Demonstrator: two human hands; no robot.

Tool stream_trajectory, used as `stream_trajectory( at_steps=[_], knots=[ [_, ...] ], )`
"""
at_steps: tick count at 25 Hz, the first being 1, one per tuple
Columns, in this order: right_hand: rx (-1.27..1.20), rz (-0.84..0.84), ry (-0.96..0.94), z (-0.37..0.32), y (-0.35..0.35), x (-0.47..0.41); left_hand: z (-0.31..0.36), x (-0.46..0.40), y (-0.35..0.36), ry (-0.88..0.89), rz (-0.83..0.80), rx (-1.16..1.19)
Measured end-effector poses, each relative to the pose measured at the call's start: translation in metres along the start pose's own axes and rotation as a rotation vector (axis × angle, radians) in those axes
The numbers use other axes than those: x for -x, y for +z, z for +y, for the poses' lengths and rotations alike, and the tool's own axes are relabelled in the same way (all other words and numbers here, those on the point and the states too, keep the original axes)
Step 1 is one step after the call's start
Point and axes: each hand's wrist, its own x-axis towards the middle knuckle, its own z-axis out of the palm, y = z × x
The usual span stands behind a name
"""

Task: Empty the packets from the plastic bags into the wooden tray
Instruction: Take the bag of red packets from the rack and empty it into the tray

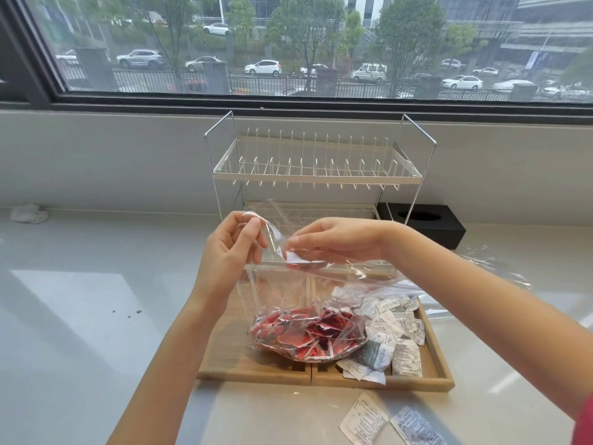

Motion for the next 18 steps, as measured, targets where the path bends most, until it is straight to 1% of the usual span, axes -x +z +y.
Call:
stream_trajectory(
  at_steps=[2,5,8,9,11,14,17,18],
  knots=[
    [-0.051,0.059,-0.025,-0.002,-0.001,0.004,0.0,0.001,0.001,0.004,0.013,-0.01],
    [-0.012,0.131,-0.06,-0.014,-0.007,0.016,-0.002,0.002,0.001,-0.005,0.027,-0.025],
    [0.201,0.295,-0.107,-0.033,-0.015,0.027,-0.002,0.001,0.001,0.002,-0.003,-0.054],
    [0.25,0.322,-0.127,-0.035,-0.016,0.027,-0.002,0.001,0.001,0.007,-0.001,-0.056],
    [0.267,0.321,-0.14,-0.029,-0.016,0.025,-0.001,0.0,0.001,0.016,0.025,-0.04],
    [0.28,0.277,-0.071,-0.012,-0.016,0.027,0.001,0.0,0.0,0.019,0.057,-0.024],
    [0.195,0.176,-0.001,0.0,-0.019,0.036,0.003,0.001,0.0,0.014,0.081,-0.01],
    [0.182,0.182,0.008,0.002,-0.019,0.039,0.003,0.001,-0.001,0.014,0.088,-0.009]
  ],
)
